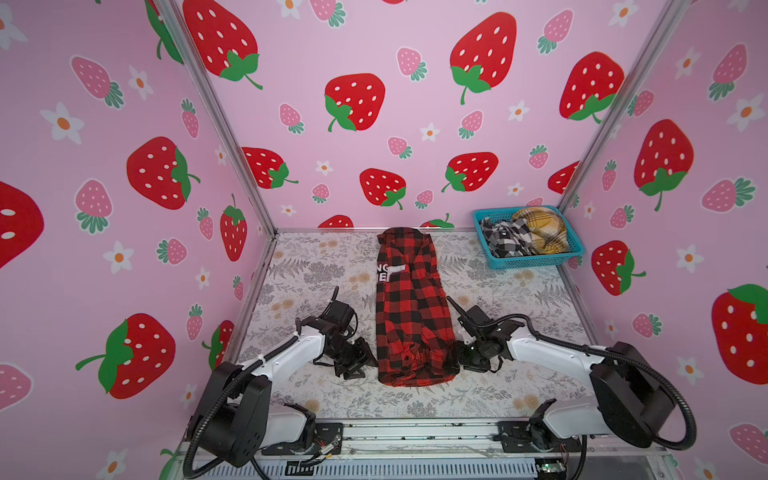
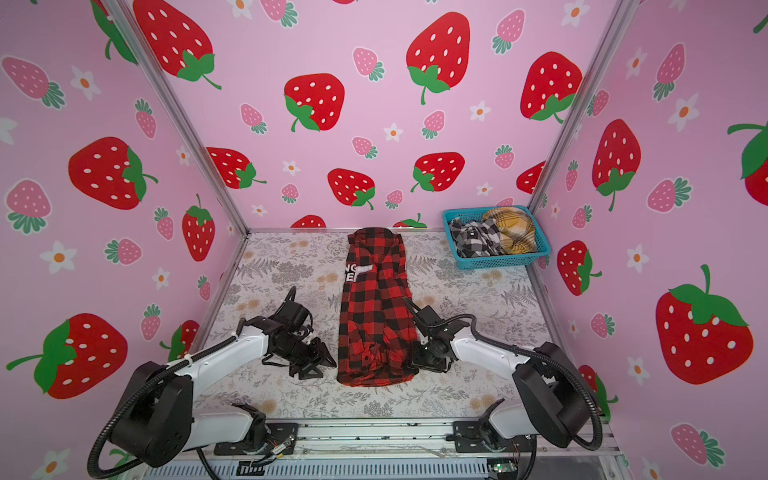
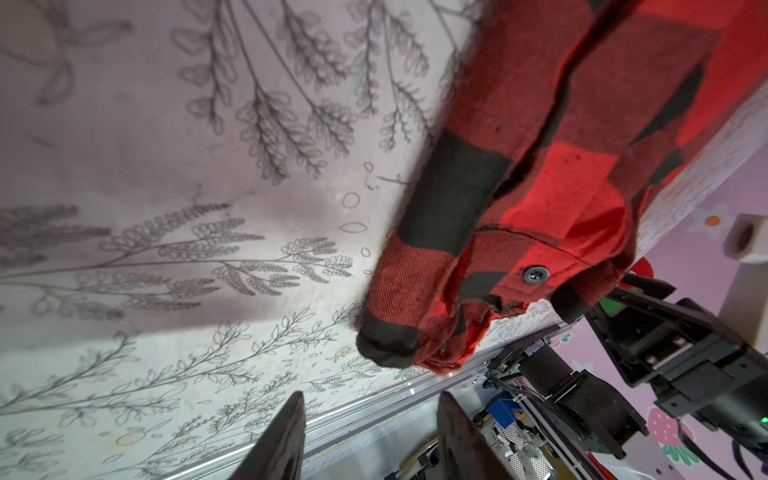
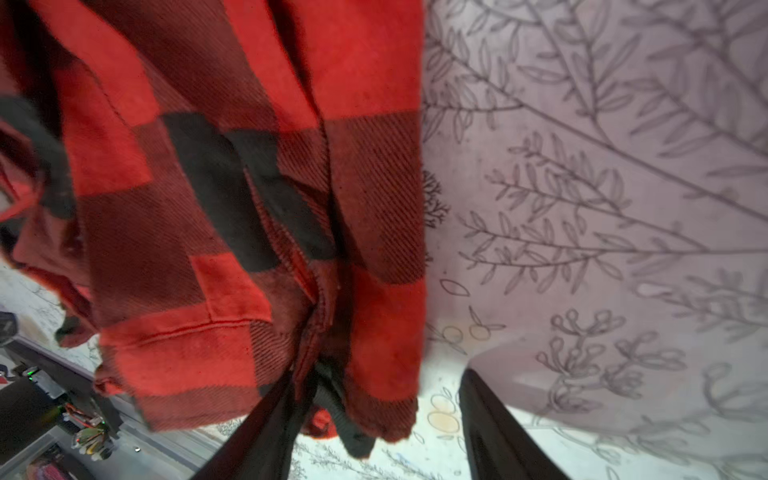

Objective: Fold and stack the long sleeve shirts

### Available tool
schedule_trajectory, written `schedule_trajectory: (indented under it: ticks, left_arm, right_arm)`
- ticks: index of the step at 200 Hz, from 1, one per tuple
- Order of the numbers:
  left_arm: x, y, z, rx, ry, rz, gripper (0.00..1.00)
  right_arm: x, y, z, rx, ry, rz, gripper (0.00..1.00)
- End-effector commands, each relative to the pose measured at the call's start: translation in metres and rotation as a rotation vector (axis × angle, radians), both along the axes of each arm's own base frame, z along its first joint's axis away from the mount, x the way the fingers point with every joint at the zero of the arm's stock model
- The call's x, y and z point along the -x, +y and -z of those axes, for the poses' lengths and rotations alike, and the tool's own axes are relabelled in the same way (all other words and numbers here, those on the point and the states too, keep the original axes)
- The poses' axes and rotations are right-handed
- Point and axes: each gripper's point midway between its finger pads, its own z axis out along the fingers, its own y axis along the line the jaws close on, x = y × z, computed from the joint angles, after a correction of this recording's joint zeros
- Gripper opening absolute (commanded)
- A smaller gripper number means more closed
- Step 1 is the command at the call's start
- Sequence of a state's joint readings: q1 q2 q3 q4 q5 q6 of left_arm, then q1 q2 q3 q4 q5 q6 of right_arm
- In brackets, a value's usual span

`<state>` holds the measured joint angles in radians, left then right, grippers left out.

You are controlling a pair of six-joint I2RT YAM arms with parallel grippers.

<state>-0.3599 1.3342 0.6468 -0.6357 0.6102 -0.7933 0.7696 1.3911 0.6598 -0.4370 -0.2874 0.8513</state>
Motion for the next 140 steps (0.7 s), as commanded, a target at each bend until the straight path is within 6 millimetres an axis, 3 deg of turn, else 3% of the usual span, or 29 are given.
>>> schedule_trajectory:
  ticks: [1, 50, 109, 140]
  left_arm:
    - [-0.009, -0.01, 0.004, 0.052, 0.011, -0.03, 0.51]
    - [-0.008, -0.015, 0.021, 0.059, 0.054, -0.033, 0.49]
    - [-0.004, -0.027, 0.032, 0.067, 0.079, -0.009, 0.48]
    - [-0.004, -0.031, 0.036, 0.064, 0.087, -0.001, 0.42]
  right_arm:
    - [0.005, 0.004, 0.006, -0.045, 0.035, 0.04, 0.61]
    - [0.003, 0.004, 0.006, -0.059, 0.029, 0.055, 0.55]
    - [-0.001, 0.003, 0.001, -0.092, 0.018, 0.067, 0.56]
    - [-0.001, -0.005, 0.002, -0.094, 0.019, 0.084, 0.53]
